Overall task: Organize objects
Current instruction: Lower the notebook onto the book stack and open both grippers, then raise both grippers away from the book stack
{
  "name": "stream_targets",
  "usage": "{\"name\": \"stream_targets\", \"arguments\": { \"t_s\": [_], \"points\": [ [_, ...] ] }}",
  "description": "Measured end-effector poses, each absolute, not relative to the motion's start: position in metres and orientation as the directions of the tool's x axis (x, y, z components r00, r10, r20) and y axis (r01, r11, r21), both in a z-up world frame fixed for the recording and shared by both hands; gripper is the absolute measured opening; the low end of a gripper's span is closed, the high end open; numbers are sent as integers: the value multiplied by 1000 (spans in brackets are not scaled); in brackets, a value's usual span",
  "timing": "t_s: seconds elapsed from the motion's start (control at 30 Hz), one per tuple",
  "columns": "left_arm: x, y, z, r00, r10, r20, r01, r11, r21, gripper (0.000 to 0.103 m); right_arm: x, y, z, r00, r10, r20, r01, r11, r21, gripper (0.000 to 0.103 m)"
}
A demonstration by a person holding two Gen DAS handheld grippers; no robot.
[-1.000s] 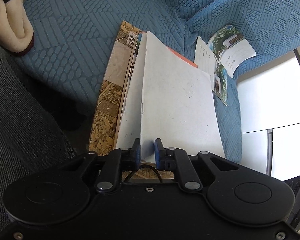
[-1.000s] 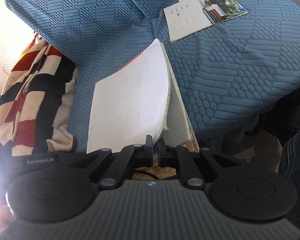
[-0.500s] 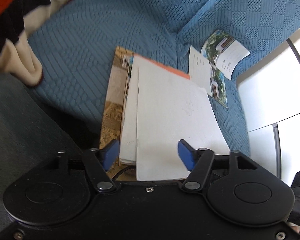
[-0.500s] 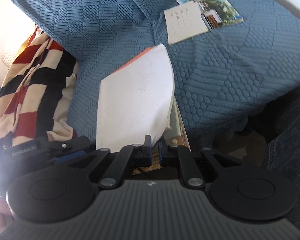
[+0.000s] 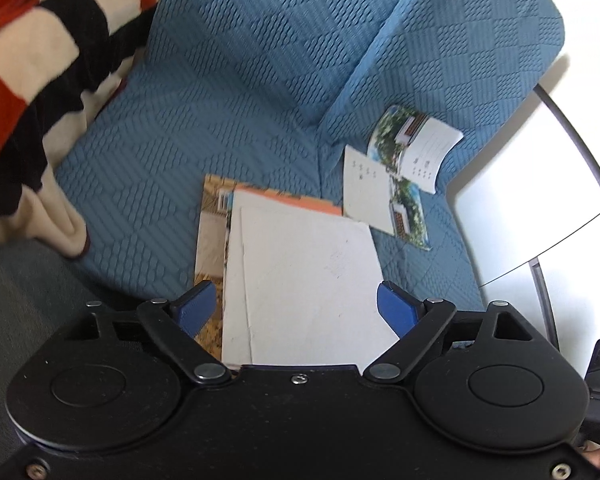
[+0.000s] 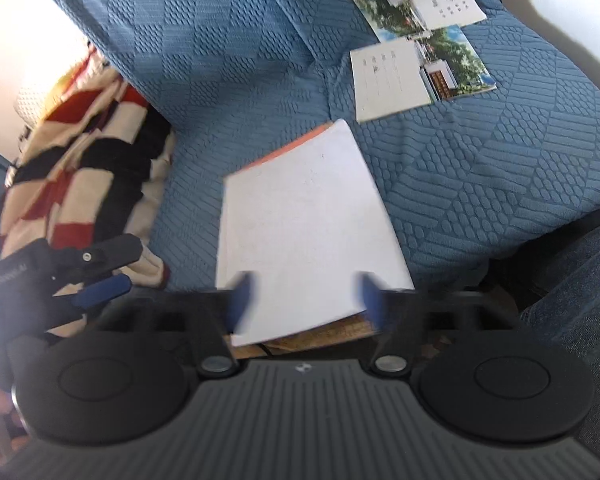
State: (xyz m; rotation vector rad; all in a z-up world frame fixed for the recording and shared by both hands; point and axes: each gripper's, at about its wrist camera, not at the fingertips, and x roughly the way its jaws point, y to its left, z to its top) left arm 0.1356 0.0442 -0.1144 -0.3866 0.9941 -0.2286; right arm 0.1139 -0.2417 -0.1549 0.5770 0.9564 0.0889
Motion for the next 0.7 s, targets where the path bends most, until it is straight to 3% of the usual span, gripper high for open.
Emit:
{"name": "stream_targets", "arguments": {
  "t_s": [0.47,0.53,0.57,0.7],
  "points": [
    [131,12,-66,612,-350,-709,117,927,-357,102,100,-264,-86,744,202,-637,92,913,397,74],
    [130,4,-59,625,-350,-698,132,928,-348,102,96,-268,-77,770,185,-611,80,922,380,77],
    [129,0,-56,630,-352,-692,140,928,-344,102,93,-269,-73,783,172,-598,78,926,369,85],
    [124,-17,-48,645,-366,-671,177,925,-335,102,84,-276,-63,818,124,-561,86,939,332,85]
  ]
}}
